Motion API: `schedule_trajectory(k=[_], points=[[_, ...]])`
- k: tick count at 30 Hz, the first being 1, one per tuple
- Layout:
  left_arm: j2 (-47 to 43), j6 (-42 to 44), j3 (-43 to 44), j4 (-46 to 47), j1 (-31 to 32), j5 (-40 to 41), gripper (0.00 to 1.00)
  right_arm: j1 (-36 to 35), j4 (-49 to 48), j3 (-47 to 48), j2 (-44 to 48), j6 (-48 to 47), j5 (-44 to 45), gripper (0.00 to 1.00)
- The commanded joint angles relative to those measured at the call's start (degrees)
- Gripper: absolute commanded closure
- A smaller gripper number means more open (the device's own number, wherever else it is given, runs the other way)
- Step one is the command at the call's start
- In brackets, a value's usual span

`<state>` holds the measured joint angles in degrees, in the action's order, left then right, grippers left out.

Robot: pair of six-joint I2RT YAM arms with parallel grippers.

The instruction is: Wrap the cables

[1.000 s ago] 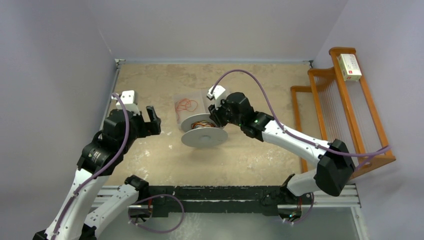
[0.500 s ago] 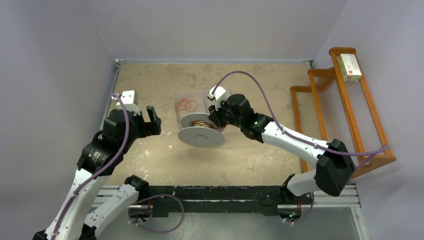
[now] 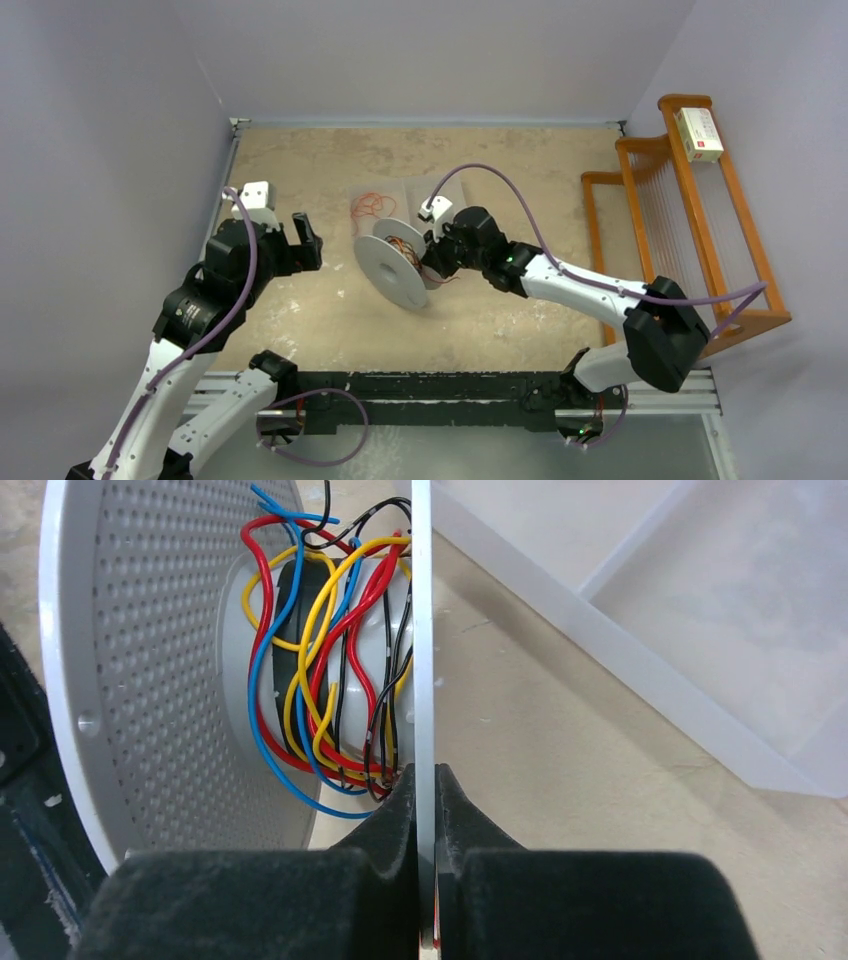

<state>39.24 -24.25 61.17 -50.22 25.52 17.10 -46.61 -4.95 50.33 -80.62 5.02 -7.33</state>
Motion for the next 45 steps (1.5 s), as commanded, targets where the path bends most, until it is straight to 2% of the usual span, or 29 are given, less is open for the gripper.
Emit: schedule_trajectory(k=[1,10,17,23,30,35,40,45], points=[[-0.82,0.66,0.47,2.36,-0.04,-0.23,0.07,-1.89,-7.12,-0.08,-0.19,1.90,-5.50,1.00],[-1.54,0.59,0.04,1.71,-0.09,0.36,0.07,-4.40,-22.36,-0.61,-3.40,-1.61,-10.04,1.00],[-1.41,-0.63,-0.17,1.51,-0.16,-0.12,0.07,-4.54,-37.28,-1.61,-7.18,-12.10,-9.26,1.00],[0.00,-6.99,-2.64,1.44,-0.08,-1.39,0.07,-4.54,-48.30,-0.93,-12.30,-20.60,-10.75,1.00],[-0.44,-13.48,-5.57,1.55,-0.09,0.65,0.06,-4.54,-61.53,-0.35,-18.55,-24.15,-10.77,1.00],[1.19,-14.26,-6.47,2.82,-0.09,1.20,0.04,-4.52,-63.30,0.79,-20.63,-24.27,-11.53,1.00],[4.56,-13.43,-3.87,3.63,-0.11,2.66,0.04,-4.61,-65.09,1.35,-21.32,-21.24,-10.64,1.00],[8.92,-12.18,-0.21,2.70,-0.18,5.16,0.09,-5.04,-68.49,0.27,-21.53,-19.77,-8.96,1.00]])
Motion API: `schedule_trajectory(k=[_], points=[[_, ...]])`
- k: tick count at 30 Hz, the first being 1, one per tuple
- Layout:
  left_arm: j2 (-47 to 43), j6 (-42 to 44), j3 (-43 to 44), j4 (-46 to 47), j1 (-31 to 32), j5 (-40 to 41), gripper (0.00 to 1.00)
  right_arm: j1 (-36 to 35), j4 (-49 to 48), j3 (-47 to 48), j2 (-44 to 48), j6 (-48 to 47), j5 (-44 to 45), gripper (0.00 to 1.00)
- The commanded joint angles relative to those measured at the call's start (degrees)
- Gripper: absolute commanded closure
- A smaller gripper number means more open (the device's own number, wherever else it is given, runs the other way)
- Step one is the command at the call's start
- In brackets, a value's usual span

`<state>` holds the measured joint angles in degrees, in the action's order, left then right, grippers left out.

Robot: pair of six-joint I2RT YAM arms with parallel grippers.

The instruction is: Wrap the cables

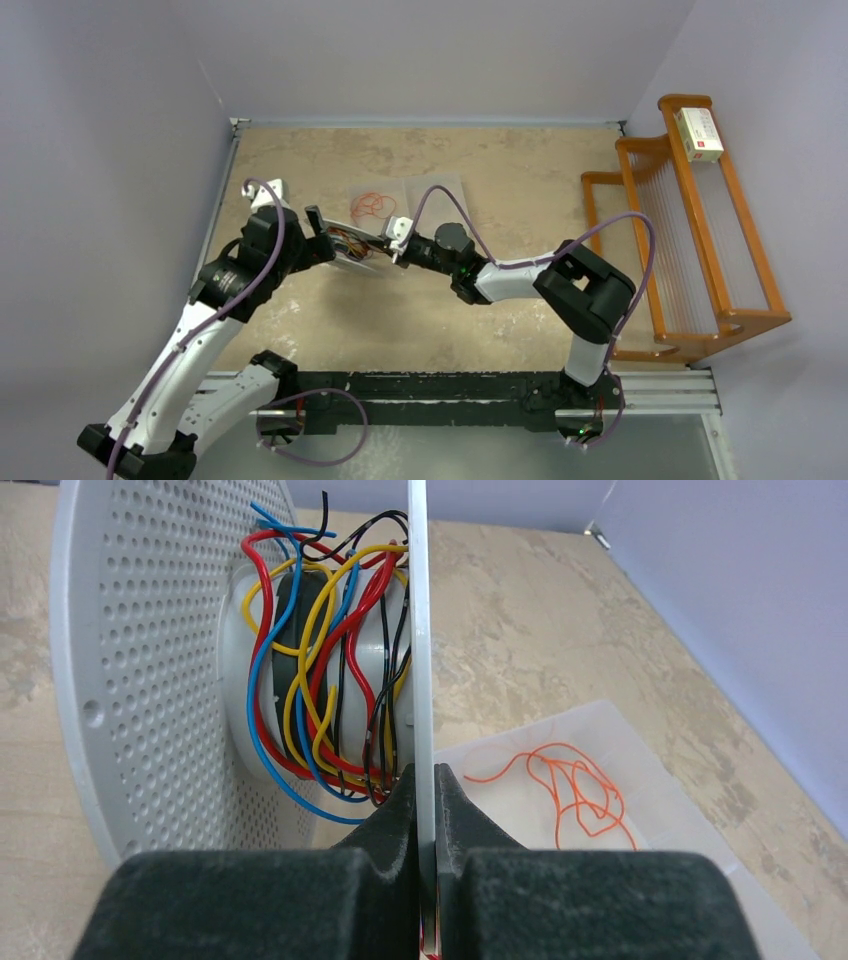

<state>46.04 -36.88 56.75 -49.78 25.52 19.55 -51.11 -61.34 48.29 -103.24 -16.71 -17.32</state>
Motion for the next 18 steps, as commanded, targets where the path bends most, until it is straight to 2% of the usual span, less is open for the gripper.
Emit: schedule_trajectory(k=[1,13,18], points=[[2.51,0.14,4.36,2.47,-0.07,2.61,0.10,-0.63,-12.73,2.09,0.97,2.25,1.18,1.00],[3.04,-2.57,0.58,3.08,-0.18,1.78,0.25,-2.47,-23.57,0.01,-2.42,5.14,5.55,1.00],[3.77,-2.22,0.19,3.12,-0.16,2.84,0.41,-2.83,-28.82,-1.85,-3.39,5.85,7.47,1.00]])
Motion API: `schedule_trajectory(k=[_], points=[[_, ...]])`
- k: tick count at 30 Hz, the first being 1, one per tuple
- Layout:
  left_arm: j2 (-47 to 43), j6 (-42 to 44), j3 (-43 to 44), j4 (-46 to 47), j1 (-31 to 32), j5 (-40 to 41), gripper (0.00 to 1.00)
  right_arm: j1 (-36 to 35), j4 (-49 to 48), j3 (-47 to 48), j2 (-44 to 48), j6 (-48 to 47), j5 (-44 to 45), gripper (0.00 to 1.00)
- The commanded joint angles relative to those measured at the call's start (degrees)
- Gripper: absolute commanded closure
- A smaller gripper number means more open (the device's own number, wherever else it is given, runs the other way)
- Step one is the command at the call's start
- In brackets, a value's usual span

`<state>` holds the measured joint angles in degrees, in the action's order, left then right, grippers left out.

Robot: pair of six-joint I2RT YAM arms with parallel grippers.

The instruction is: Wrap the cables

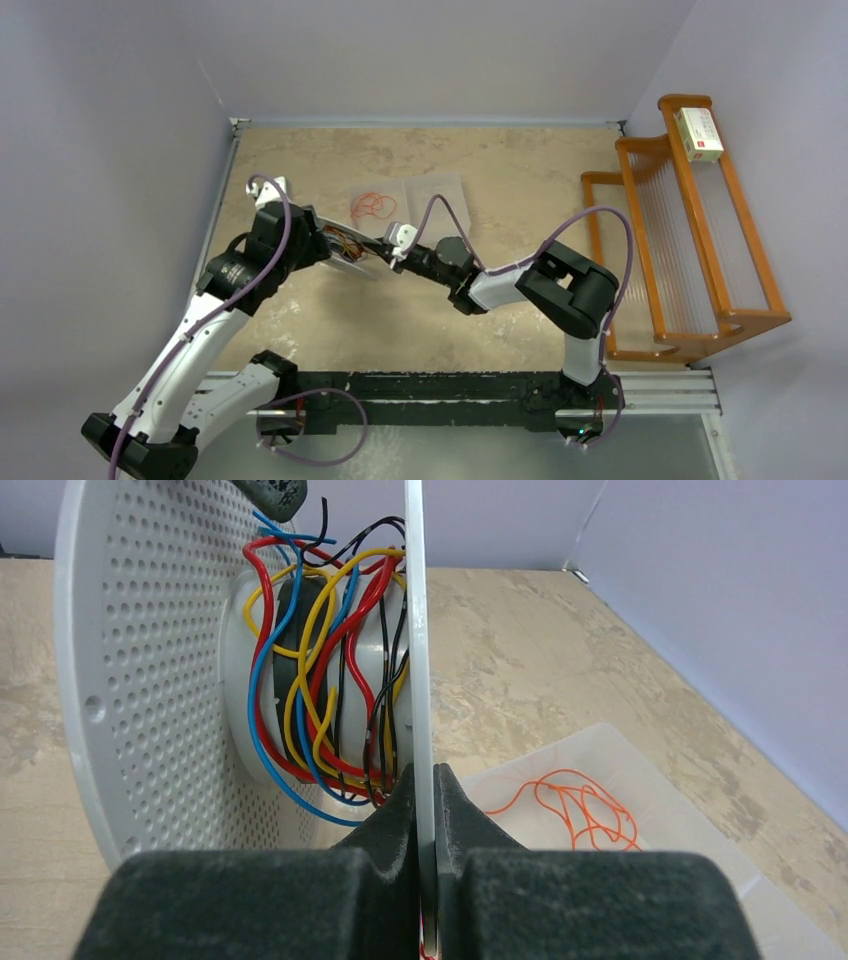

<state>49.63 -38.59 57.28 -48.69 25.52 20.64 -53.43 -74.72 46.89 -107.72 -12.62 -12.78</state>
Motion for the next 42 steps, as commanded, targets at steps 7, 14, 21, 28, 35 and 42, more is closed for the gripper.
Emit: schedule_trajectory(k=[7,14,21,28,35,42], points=[[1.52,-0.30,-0.50,3.30,-0.20,1.69,0.69,-1.40,-19.46,-2.25,0.58,1.64,5.48,1.00],[2.84,-0.34,-0.90,4.35,-0.19,1.43,1.00,-2.68,-21.78,-2.48,-0.66,2.25,6.97,0.96],[3.39,-0.59,-1.54,5.01,-0.17,3.84,1.00,-4.76,-25.49,-5.21,-1.36,3.27,10.95,0.75],[3.85,-0.70,-1.60,5.25,-0.17,7.14,1.00,-7.81,-29.59,-8.09,-2.04,4.79,14.69,0.64],[4.15,0.10,-1.36,4.64,-0.20,10.47,1.00,-10.27,-28.64,-9.71,-0.57,7.59,15.66,0.55],[5.36,1.12,-0.84,4.82,-0.22,14.91,1.00,-12.98,-27.99,-10.07,-1.10,9.82,15.77,0.49]])
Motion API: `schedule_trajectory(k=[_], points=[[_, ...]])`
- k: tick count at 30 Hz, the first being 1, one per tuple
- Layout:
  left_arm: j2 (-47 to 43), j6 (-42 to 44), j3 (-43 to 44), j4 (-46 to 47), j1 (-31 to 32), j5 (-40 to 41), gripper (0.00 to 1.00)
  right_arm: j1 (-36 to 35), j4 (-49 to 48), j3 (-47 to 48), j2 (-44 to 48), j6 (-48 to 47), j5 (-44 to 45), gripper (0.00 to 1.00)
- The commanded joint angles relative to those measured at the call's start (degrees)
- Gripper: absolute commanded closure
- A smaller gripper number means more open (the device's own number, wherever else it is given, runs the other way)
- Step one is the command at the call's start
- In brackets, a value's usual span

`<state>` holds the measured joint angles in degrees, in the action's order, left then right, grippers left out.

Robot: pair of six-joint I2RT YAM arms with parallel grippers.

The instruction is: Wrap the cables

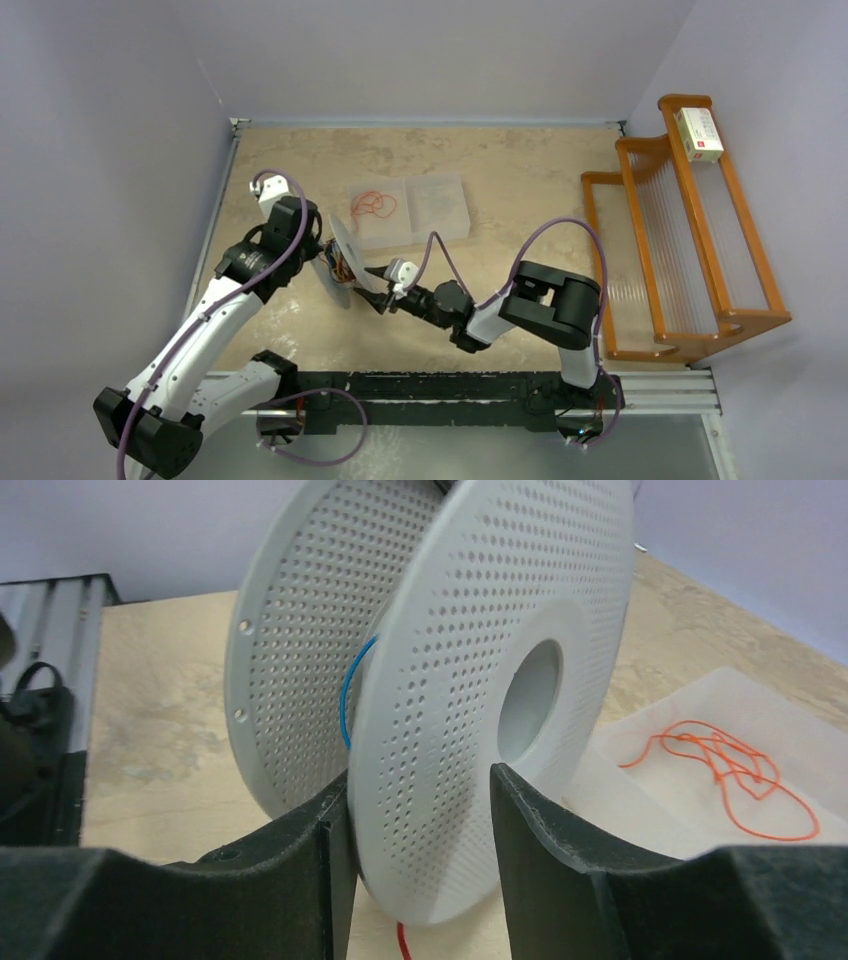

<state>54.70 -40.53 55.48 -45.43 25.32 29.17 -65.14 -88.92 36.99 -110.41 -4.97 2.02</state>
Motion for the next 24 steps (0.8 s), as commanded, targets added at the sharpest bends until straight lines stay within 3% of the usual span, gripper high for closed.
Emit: schedule_trajectory(k=[1,9,15,24], points=[[0.53,3.16,0.99,1.69,-0.07,6.87,1.00,-1.68,-13.66,-0.11,1.48,2.28,1.09,0.48],[2.01,3.66,0.90,2.72,-0.45,8.79,1.00,-4.13,-13.65,0.67,0.26,3.77,1.05,0.44],[2.00,4.15,0.10,2.88,-1.03,9.72,1.00,-4.64,-12.42,-1.87,4.58,4.57,0.61,0.42],[-1.16,2.14,-4.52,4.62,-1.12,7.40,1.00,-4.68,1.78,-5.10,16.46,4.24,1.88,0.41]])
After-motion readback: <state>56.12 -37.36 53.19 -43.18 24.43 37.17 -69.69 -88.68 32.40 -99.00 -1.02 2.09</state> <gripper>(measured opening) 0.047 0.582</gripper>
